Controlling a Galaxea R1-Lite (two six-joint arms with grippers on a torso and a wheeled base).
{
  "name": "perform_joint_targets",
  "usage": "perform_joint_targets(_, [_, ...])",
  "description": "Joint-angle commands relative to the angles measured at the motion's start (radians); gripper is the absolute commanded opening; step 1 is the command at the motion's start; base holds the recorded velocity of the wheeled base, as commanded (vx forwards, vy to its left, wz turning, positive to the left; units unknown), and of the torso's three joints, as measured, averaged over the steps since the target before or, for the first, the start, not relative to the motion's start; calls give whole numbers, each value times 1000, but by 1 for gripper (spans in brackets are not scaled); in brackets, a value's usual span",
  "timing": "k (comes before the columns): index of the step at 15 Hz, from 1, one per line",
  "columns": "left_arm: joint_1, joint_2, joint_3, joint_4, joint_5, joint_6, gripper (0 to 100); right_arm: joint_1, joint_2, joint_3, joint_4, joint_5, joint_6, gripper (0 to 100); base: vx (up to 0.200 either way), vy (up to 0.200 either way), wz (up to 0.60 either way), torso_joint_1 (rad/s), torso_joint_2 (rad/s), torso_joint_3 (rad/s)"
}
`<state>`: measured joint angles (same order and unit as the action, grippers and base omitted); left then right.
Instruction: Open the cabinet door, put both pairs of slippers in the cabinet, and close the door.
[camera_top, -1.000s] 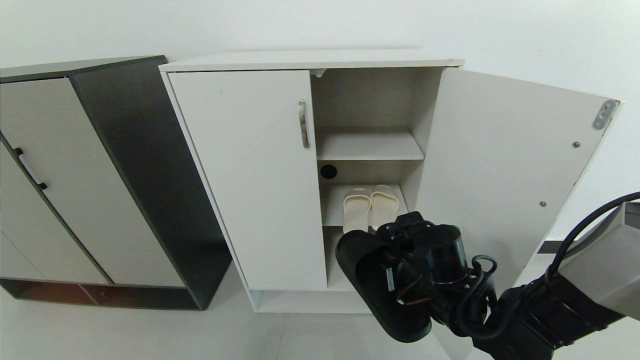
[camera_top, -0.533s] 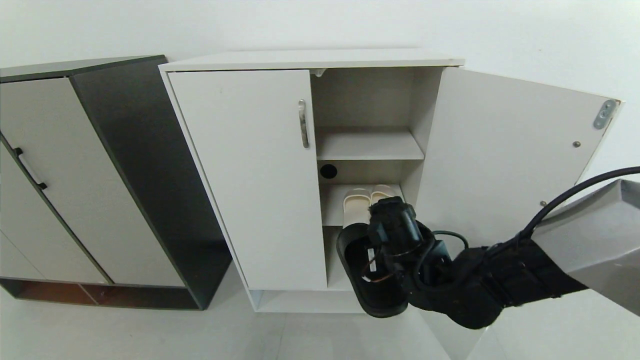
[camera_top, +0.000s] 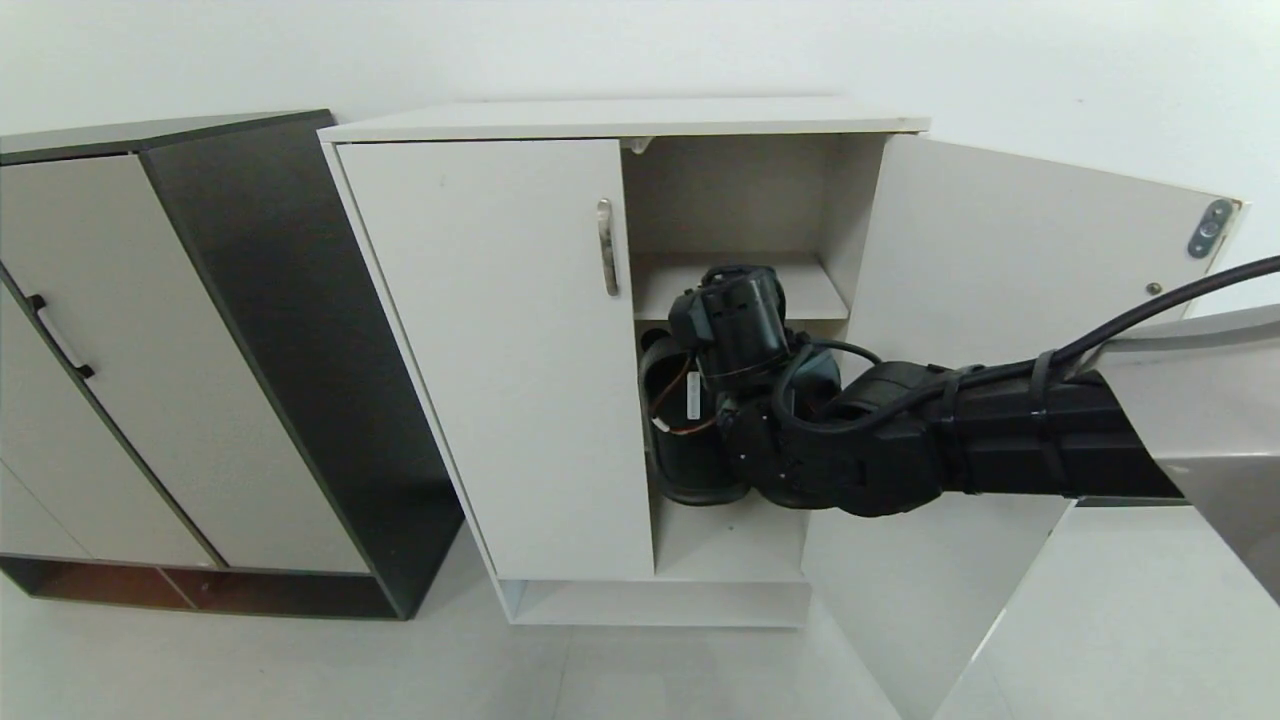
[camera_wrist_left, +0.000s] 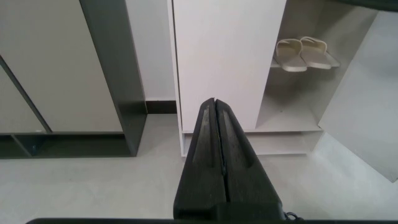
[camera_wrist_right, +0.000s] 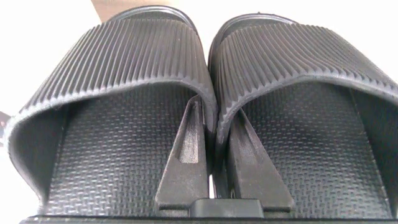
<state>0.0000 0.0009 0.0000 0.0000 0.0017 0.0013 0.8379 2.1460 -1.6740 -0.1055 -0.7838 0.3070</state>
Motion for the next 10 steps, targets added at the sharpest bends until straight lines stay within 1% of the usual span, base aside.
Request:
perform_joint_targets(1, [0,1,0,0,0,0,0,-6,5,-3,-20,0,-17,0,0,0,0,0,0,0])
perform_joint_targets(5, [0,1,0,0,-2,0,0,-17,5,-10,-74,0,-97,0,200,0,0,0,2,0])
perform_joint_targets(10, [0,1,0,0,-3,0,0,-39,-1,-35,-79,-3,-117,0,200,0,0,1,2,6])
